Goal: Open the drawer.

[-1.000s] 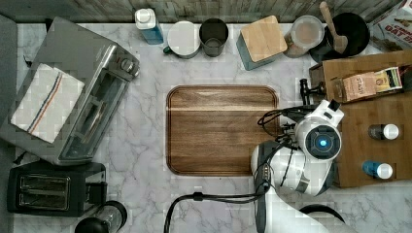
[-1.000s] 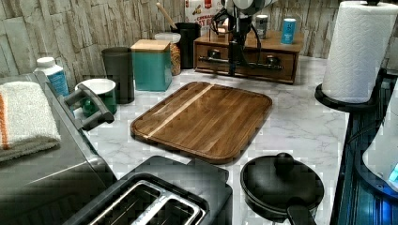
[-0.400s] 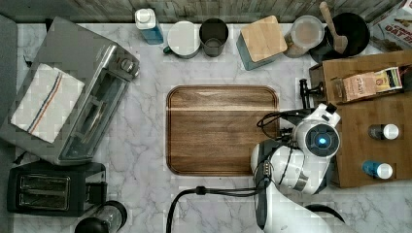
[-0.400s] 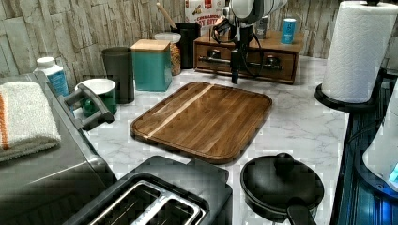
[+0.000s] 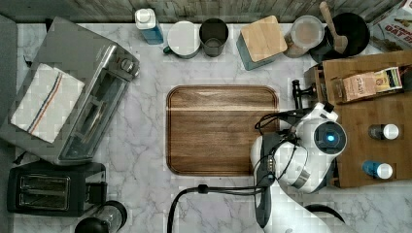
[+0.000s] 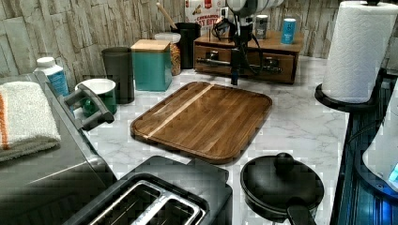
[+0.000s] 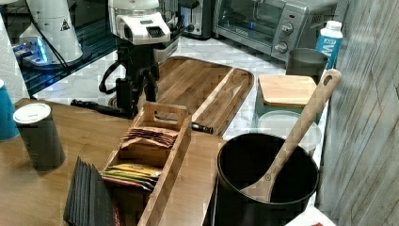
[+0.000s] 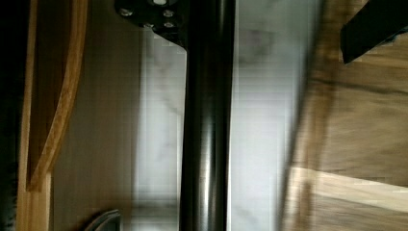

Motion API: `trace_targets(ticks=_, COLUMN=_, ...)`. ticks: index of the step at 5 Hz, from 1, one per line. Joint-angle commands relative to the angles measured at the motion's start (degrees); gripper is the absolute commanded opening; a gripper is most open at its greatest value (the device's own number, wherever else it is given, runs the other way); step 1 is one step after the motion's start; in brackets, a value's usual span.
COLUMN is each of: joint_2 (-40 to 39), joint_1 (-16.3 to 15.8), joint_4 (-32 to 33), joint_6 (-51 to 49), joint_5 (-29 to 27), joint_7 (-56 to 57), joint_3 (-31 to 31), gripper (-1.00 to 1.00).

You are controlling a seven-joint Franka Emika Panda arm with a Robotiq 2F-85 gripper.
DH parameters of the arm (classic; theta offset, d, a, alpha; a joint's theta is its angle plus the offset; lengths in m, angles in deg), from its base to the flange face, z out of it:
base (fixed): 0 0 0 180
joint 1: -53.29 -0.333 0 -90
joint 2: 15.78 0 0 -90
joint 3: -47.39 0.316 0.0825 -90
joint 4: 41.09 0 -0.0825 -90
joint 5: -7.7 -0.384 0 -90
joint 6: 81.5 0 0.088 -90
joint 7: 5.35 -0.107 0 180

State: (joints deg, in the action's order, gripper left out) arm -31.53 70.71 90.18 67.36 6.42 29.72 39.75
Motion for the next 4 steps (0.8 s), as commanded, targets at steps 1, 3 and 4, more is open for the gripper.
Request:
trace_targets(ticks=1, joint_2=7.37, joint_1=-5.03, joint_4=10.34, joint_6=4.85, joint_5=-1.93, joint_7=-4.50, joint_3=9.85, gripper=1.00)
trace_targets(ticks=3, joint_2=9.10, joint_1=-10.86, joint_4=14.50, joint_6=6.28, joint_5=1.35, joint_7=-15.45, joint_3=11.78, gripper=1.00)
trace_targets(ticks=4, joint_2=9.92, joint_1=-13.98, joint_4=16.20, joint_6=7.68, joint_5=3.49, joint_7=-18.93, joint_3=11.97, gripper=1.00)
